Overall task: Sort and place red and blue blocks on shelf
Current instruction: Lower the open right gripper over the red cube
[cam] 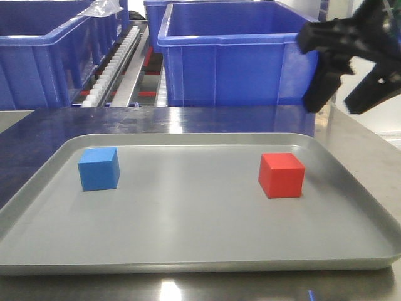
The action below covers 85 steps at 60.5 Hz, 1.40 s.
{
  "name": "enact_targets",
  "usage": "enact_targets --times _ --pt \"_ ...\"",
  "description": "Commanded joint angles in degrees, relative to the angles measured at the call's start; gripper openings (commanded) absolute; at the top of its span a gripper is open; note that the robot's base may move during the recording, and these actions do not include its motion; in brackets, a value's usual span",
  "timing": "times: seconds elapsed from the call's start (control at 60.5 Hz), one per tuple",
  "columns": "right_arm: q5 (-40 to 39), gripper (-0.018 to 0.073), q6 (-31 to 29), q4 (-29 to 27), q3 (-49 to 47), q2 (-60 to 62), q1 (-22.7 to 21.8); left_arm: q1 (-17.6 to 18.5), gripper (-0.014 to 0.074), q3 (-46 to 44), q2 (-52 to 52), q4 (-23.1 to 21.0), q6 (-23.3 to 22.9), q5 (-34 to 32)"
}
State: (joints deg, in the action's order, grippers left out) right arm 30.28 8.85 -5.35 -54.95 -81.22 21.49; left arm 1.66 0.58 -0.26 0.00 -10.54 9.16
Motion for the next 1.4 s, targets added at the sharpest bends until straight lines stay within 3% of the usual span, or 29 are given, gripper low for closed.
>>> enact_targets --times 0.0,0.545,0.81,1.008,1.388 --pt "0.1 0.0456 -0.3 -0.4 -3.2 0.3 1.5 -0.1 0.0135 1.3 -0.8 0.0 -0.2 -5.3" --pt "3.0 0.0459 -0.3 -0.8 -5.2 -1.0 7.9 -0.1 0.0135 1.3 -0.8 0.0 -0.2 -5.3" --pt "3.8 0.0466 -0.3 -0.8 -5.2 -2.8 8.5 -0.1 0.0135 1.3 -0.8 0.0 -0.2 -5.3" --pt "3.8 0.0566 -0.3 -0.8 -5.2 -3.6 8.5 -0.1 0.0135 1.3 -0.8 0.0 -0.2 -5.3" --pt "4.5 0.0563 -0.3 -0.8 -5.2 -5.2 8.5 -0.1 0.0135 1.3 -0.8 0.0 -0.2 -5.3"
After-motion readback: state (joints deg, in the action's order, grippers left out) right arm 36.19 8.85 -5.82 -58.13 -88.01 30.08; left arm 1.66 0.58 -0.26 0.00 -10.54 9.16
